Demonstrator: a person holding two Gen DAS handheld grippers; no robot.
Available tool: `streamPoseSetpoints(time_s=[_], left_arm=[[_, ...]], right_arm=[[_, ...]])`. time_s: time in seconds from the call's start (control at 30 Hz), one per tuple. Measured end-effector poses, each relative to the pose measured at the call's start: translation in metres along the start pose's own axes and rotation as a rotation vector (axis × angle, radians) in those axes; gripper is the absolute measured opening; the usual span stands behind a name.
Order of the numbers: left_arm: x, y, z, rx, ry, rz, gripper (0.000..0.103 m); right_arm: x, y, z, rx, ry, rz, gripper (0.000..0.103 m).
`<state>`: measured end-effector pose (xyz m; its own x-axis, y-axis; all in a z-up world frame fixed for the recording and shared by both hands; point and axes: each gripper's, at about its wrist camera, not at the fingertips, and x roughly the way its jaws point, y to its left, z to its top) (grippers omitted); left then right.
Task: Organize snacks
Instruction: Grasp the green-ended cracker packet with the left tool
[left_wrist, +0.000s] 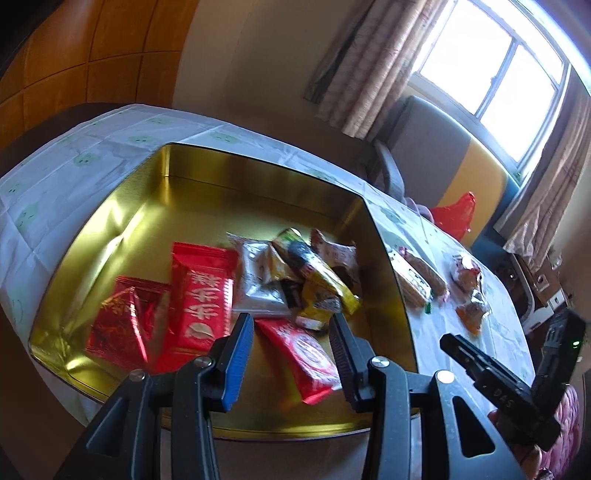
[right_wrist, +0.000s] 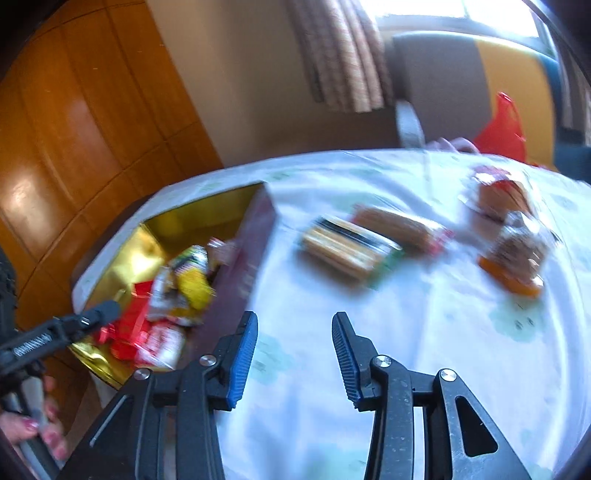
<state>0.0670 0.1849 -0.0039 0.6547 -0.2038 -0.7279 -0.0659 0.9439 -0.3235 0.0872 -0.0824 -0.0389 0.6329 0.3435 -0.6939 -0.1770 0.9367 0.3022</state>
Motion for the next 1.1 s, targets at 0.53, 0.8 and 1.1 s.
streamPoseSetpoints(time_s=[0.53,0.8,1.1], left_arm=[[0.012,-0.114,0.002,0.189,0.068,-0.174,0.05],[0.068,-0.177,0.016,0.173,0.16,-0.132,0.057],[0.163,-0.188,0.04,0.068,0.247,0.041,0.057]], right_arm=[[-0.033,-0.068,-0.032,-0.066,-0.101,-0.225,0.045],[-0.042,-0.1,-0.034,-0.058,-0.147,-0.32,0.053],[-0.041,-0.119,-0.04,0.053,-0.174,-0.302,0.053]])
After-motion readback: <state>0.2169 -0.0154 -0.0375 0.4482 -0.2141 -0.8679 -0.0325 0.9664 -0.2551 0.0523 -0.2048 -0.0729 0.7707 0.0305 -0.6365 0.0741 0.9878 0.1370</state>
